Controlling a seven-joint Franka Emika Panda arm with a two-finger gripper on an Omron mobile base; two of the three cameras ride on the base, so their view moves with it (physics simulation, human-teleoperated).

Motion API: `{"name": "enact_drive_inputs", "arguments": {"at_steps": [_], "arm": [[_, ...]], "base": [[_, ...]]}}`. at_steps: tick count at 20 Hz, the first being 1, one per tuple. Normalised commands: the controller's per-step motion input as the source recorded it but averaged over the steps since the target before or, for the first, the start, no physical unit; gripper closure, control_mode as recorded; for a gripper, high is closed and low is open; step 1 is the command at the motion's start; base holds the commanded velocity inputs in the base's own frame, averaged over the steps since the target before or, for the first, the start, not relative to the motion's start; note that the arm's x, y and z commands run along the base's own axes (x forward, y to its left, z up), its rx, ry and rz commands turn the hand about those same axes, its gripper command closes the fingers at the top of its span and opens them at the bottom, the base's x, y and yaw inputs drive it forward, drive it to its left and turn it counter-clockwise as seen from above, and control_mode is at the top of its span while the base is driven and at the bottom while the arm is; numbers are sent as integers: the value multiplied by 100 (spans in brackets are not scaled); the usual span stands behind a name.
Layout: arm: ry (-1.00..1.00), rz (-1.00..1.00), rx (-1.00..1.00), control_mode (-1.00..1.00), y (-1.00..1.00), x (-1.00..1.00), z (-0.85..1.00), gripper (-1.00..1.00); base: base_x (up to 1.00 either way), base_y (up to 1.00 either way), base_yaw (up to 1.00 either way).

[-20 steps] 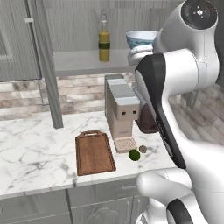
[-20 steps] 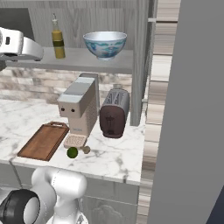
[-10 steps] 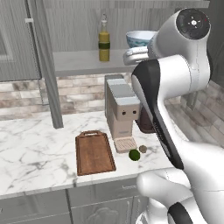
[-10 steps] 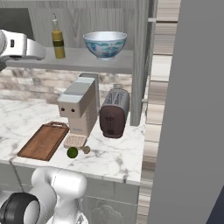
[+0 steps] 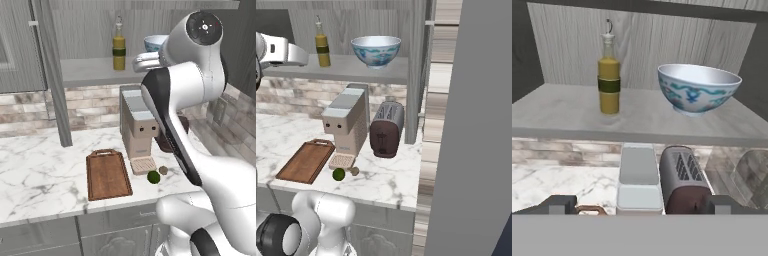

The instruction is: Open the cabinet. Place the bowl and condiment on the counter. Then place the lime and garlic on the cutting board.

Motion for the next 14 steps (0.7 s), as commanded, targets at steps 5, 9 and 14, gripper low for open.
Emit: {"name": "enact_drive_inputs", "arguments": {"at_steps": [5,9,14], "arm": [[0,0,0,-100,16,16,0,-100],[0,0,0,-100,1,18,0,-100],[0,0,1,-100,0,21,0,-100]], "base": [[0,0,0],[0,0,0],[0,0,0]]}}
